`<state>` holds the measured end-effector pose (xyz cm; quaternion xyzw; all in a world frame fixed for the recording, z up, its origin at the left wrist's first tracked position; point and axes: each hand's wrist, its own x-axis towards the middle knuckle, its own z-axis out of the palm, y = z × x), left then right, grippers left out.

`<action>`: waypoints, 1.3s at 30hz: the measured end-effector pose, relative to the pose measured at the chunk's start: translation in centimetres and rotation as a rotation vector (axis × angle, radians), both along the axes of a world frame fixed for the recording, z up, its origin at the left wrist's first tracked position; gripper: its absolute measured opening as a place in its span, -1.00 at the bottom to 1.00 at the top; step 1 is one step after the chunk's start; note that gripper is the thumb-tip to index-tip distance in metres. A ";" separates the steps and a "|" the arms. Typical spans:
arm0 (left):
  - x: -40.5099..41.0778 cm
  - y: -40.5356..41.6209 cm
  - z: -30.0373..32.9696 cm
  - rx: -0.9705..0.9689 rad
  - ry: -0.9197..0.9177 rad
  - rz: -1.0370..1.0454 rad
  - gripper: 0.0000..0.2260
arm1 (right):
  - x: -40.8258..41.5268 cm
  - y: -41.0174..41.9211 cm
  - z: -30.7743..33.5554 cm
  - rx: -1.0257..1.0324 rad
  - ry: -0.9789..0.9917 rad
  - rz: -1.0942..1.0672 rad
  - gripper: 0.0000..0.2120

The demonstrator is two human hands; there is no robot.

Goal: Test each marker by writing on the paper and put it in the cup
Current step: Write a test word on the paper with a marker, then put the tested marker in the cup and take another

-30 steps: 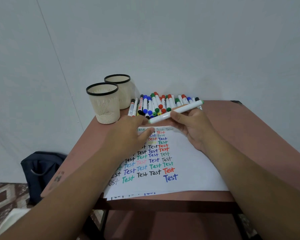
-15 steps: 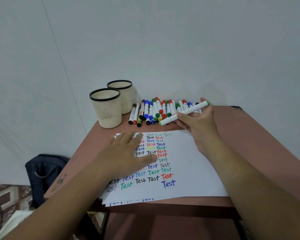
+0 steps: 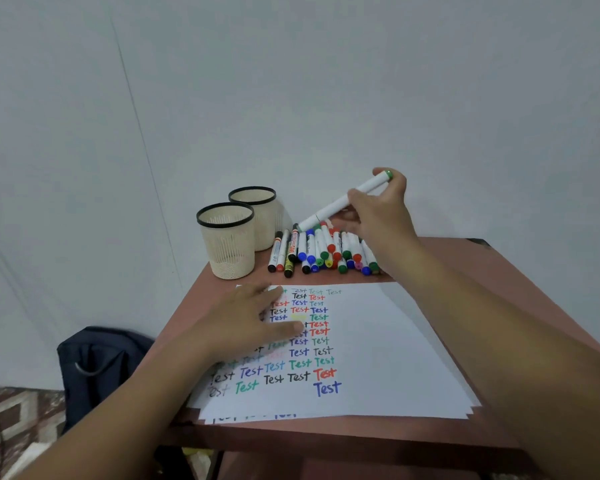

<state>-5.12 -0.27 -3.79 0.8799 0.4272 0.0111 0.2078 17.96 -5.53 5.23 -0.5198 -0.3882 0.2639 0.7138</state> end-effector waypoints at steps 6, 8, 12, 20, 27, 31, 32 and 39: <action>-0.6 0.1 -0.3 -0.001 -0.204 0.095 -0.29 | -3.9 5.2 2.0 0.070 -0.110 0.101 -0.61; -0.7 0.2 -0.1 -0.012 -0.218 0.098 -0.34 | -4.8 6.8 1.9 0.046 -0.183 0.091 -0.63; -1.0 0.6 0.5 -0.054 -0.222 0.101 -0.39 | -5.9 9.1 1.2 -0.072 -0.418 0.104 -0.70; -0.7 0.5 -0.2 0.017 -0.234 0.094 -0.35 | -5.3 10.8 0.2 -0.226 -0.702 0.206 -0.64; -0.6 0.5 -0.4 0.056 -0.197 0.035 -0.42 | -1.7 8.5 0.1 -0.318 -0.904 0.172 -0.68; -0.6 0.8 -0.4 0.057 -0.194 0.029 -0.44 | 1.1 6.4 -1.4 -0.592 -1.244 0.216 -0.62; -0.6 0.9 -0.3 0.049 -0.197 0.035 -0.43 | 1.7 6.0 -1.9 -0.640 -1.289 0.215 -0.60; -0.6 0.9 -0.3 0.035 -0.229 0.063 -0.39 | 3.7 5.1 -4.0 -0.639 -1.515 0.152 -0.63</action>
